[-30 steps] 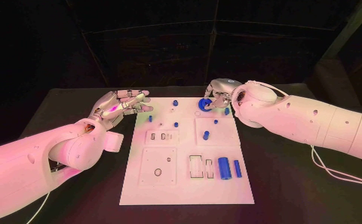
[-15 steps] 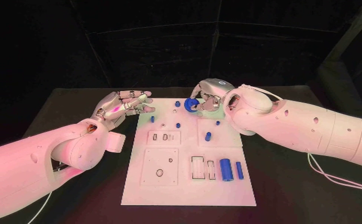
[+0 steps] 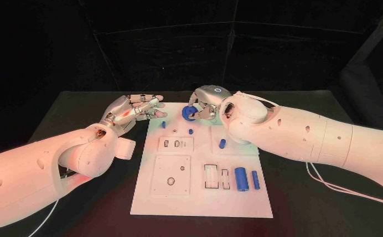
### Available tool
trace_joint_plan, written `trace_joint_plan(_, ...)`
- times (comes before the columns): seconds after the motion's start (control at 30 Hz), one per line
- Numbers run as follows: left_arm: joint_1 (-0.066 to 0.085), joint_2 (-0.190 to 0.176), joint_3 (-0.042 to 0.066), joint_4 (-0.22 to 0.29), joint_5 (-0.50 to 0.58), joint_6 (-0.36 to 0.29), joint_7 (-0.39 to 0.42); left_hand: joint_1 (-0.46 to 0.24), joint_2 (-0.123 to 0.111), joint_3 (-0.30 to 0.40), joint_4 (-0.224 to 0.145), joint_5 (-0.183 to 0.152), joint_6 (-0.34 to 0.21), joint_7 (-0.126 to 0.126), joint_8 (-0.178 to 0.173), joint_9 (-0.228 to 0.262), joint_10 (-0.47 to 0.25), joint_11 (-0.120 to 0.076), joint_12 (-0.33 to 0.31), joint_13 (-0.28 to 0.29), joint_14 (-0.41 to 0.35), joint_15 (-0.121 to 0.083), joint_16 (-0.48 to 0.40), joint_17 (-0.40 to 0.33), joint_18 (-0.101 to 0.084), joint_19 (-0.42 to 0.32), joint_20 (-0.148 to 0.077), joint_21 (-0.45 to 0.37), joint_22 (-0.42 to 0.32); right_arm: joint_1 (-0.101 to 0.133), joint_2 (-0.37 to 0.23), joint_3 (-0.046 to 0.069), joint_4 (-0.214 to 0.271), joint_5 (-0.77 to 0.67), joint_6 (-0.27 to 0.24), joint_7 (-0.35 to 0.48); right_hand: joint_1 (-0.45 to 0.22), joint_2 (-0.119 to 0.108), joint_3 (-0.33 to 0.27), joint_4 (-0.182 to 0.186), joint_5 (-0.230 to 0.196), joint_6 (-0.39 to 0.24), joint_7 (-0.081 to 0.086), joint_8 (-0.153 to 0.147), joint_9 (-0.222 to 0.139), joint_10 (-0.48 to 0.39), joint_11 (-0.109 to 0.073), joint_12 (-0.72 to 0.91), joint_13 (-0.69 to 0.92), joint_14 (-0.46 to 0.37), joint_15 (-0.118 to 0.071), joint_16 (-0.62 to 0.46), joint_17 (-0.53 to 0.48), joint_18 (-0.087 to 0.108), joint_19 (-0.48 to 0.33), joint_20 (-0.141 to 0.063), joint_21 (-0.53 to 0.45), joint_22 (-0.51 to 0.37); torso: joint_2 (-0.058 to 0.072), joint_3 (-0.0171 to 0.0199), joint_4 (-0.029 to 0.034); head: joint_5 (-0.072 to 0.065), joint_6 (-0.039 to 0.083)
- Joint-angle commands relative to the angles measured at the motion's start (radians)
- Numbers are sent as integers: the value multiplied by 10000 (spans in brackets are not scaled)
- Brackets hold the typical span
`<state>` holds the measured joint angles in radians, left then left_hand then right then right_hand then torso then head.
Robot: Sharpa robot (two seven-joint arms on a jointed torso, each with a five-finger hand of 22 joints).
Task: Assemble the parts on the task board
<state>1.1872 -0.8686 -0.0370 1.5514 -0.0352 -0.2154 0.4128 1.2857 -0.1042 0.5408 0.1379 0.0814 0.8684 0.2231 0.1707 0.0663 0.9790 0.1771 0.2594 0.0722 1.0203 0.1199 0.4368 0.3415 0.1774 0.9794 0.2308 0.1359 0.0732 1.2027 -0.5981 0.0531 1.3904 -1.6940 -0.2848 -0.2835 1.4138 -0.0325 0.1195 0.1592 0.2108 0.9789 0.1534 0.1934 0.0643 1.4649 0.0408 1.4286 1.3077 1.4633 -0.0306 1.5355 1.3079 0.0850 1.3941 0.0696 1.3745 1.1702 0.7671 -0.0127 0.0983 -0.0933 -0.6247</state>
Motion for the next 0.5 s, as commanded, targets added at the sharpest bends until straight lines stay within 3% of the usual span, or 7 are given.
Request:
trace_joint_plan(0.03, 13, 12, 9, 26, -29, 113, 51, -88, 47, -43, -10, -31, -86, 172, 31, 7, -59, -20, 57, 12, -86, -14, 30, 12, 48, 68, 7, -38, -12, 21, 160, -19, -164, -241, 251, -113, -47, 3, 66, 23, -33, 314, -283, -8, 16, 112, -17, -37, 1242, 913, -35, 27, 1867, -63, 61, 13, 38, 15, 0, 11, -19, -1, -17)
trace_joint_plan(0.27, 14, 34, 10, 44, -29, 117, 64, -98, 52, -54, -4, -32, -88, 174, 34, 7, -63, -18, 61, 12, -88, -12, 31, 12, 47, 69, 8, -42, -12, 20, 484, -58, -542, -247, 423, -111, -52, -5, 78, 21, -38, 305, -279, -27, 14, 109, -14, -42, 1238, 911, -33, 24, 1860, -64, 63, 15, 40, 20, -3, 4, 1, -11, -33)
trace_joint_plan(0.37, 14, 37, 10, 45, -29, 111, 69, -98, 52, -54, -4, -32, -88, 174, 34, 7, -63, -18, 61, 12, -88, -12, 31, 12, 47, 69, 8, -42, -12, 20, 584, -63, -650, -249, 432, -127, -56, -14, 105, 13, -48, 290, -271, -61, 12, 106, -9, -47, 1238, 911, -28, 23, 1859, -66, 67, 20, 46, 32, -3, 12, -32, 3, -24)
trace_joint_plan(0.5, 14, 38, 10, 48, -30, 113, 66, -98, 52, -54, -4, -32, -88, 174, 34, 7, -63, -18, 61, 12, -88, -12, 31, 12, 47, 69, 8, -42, -12, 19, 683, -65, -747, -270, 452, -169, -72, -52, 135, 1, -66, 255, -251, -122, 9, 93, 7, -66, 1227, 910, -17, 22, 1857, -66, 64, 28, 43, 29, 6, 12, -23, -2, -22)
